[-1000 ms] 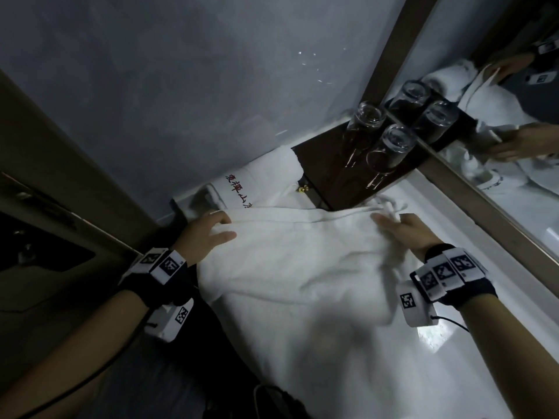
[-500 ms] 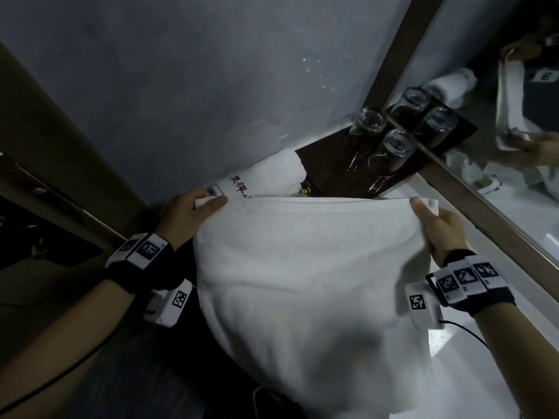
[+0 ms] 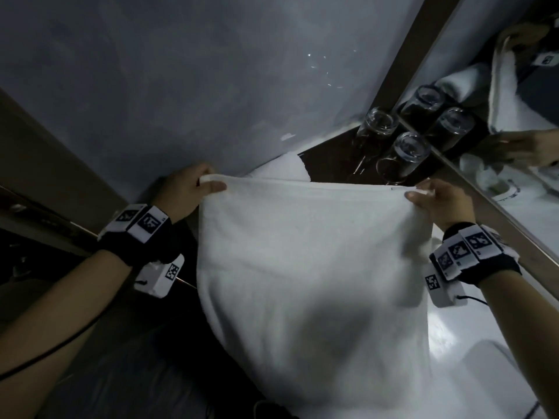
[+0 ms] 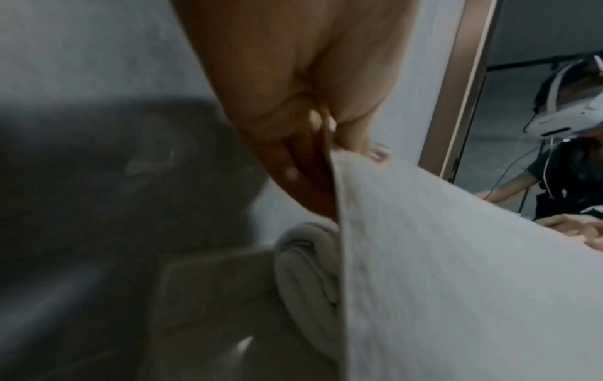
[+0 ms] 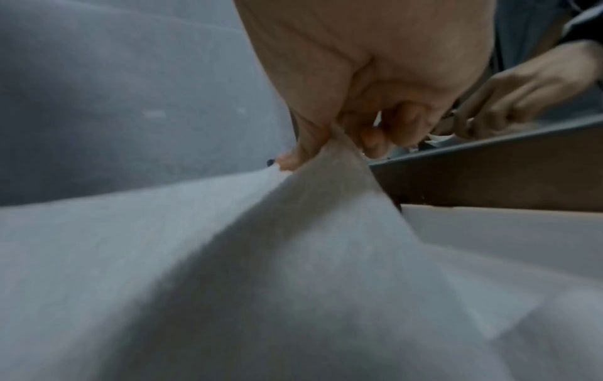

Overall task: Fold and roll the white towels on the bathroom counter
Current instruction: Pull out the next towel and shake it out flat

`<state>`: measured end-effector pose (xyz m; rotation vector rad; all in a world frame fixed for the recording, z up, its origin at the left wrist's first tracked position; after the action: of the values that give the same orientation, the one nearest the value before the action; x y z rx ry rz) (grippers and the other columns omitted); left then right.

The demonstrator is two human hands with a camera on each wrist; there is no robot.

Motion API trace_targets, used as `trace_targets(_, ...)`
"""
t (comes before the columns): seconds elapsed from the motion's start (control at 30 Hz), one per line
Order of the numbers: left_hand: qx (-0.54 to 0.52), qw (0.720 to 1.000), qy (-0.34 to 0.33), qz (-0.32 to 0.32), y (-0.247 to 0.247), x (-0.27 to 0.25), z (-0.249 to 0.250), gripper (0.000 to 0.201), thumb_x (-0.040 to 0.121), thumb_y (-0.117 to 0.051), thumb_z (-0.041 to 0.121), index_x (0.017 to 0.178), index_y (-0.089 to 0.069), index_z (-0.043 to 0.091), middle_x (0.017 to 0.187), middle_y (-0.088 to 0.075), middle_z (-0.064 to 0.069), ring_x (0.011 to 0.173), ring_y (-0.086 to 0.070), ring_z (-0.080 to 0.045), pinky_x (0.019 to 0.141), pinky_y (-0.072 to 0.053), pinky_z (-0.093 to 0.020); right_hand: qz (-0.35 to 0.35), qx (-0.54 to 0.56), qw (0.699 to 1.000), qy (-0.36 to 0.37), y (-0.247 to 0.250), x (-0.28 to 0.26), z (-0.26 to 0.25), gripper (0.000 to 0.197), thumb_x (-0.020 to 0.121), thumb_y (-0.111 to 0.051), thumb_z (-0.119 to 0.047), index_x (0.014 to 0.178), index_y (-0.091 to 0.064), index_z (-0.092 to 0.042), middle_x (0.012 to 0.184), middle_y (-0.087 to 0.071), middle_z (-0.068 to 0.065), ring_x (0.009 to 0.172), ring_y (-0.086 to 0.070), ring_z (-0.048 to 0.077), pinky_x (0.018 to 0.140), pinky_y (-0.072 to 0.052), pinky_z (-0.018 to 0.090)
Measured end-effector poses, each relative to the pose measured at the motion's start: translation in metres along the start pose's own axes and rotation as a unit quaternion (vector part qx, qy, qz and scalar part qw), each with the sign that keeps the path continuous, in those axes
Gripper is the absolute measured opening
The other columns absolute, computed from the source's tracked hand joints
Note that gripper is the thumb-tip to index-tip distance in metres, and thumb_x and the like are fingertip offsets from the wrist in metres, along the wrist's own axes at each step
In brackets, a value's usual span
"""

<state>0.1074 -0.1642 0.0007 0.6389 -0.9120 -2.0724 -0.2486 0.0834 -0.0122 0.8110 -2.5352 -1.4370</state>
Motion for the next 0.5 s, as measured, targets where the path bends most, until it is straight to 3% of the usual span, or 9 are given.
trace_targets(0.1,0.088,0.994,0.000,0.065,-0.009,0.001,0.014,0.034,0.092,-0.050,0.036,0.101,-0.049,0.004,0.089,-0.056,-0.014,0.078,-0.053,-0.028,0.062,-0.027,-0.027,0.059,-0.007,0.998,-0.011,-0.005,0.002,-0.010,0.022,0.078,-0.068,-0.035,0.091,-0.064,-0.018,0.098,-0.067,0.014,0.096,-0.060,0.033,0.080,-0.046,0.036)
trace_targets(0.2,0.179,0.983,-0.012,0.048,-0.022,0.006,0.022,0.036,0.095,-0.046,0.028,0.115,-0.039,-0.002,0.105,-0.059,-0.028,0.089,-0.058,-0.040,0.068,-0.038,-0.039,0.070,0.004,0.997,0.022,-0.015,-0.002,-0.016,0.019,0.085,-0.060,-0.023,0.099,-0.064,-0.011,0.087,-0.069,0.019,0.076,-0.059,0.026,0.069,-0.040,0.024)
trace_targets(0.27,0.227,0.973,-0.010,0.041,-0.026,0.005,0.023,0.040,0.094,-0.046,0.022,0.122,-0.035,-0.004,0.115,-0.054,-0.030,0.099,-0.056,-0.043,0.079,-0.043,-0.046,0.054,0.039,0.998,0.022,-0.018,-0.008,-0.010,0.021,0.085,-0.058,-0.014,0.106,-0.061,-0.012,0.081,-0.068,0.015,0.068,-0.058,0.022,0.066,-0.036,0.016)
trace_targets(0.33,0.248,0.966,-0.028,0.066,-0.029,-0.003,0.020,0.040,0.091,-0.050,0.018,0.122,-0.037,-0.005,0.119,-0.048,-0.029,0.104,-0.051,-0.041,0.084,-0.043,-0.048,0.025,0.064,0.998,0.015,-0.018,-0.016,0.001,0.034,0.084,-0.059,-0.010,0.117,-0.056,-0.016,0.089,-0.066,0.011,0.076,-0.059,0.021,0.071,-0.040,0.018)
trace_targets(0.43,0.274,0.952,-0.057,0.121,-0.034,-0.022,0.015,0.036,0.081,-0.059,0.009,0.111,-0.045,-0.004,0.113,-0.046,-0.029,0.095,-0.049,-0.042,0.081,-0.043,-0.048,-0.009,0.121,0.993,0.005,-0.017,-0.036,0.019,0.044,0.084,-0.063,-0.011,0.126,-0.050,-0.017,0.110,-0.064,0.011,0.096,-0.059,0.020,0.083,-0.049,0.036)
trace_targets(0.5,0.258,0.954,-0.079,0.131,-0.043,-0.037,0.012,0.039,0.075,-0.062,0.004,0.109,-0.048,-0.006,0.112,-0.046,-0.031,0.096,-0.049,-0.044,0.085,-0.043,-0.052,-0.005,0.140,0.990,0.016,-0.018,-0.054,0.030,0.044,0.084,-0.064,-0.009,0.125,-0.050,-0.015,0.114,-0.062,0.012,0.094,-0.058,0.018,0.083,-0.046,0.032)
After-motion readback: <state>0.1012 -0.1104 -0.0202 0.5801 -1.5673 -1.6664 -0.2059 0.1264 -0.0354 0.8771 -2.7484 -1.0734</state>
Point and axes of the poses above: each hand's wrist, its own x-axis towards the middle knuckle, its own y-axis out of the back of the hand, z = x × y, the point moved 1 cm from there along x, towards the middle knuckle
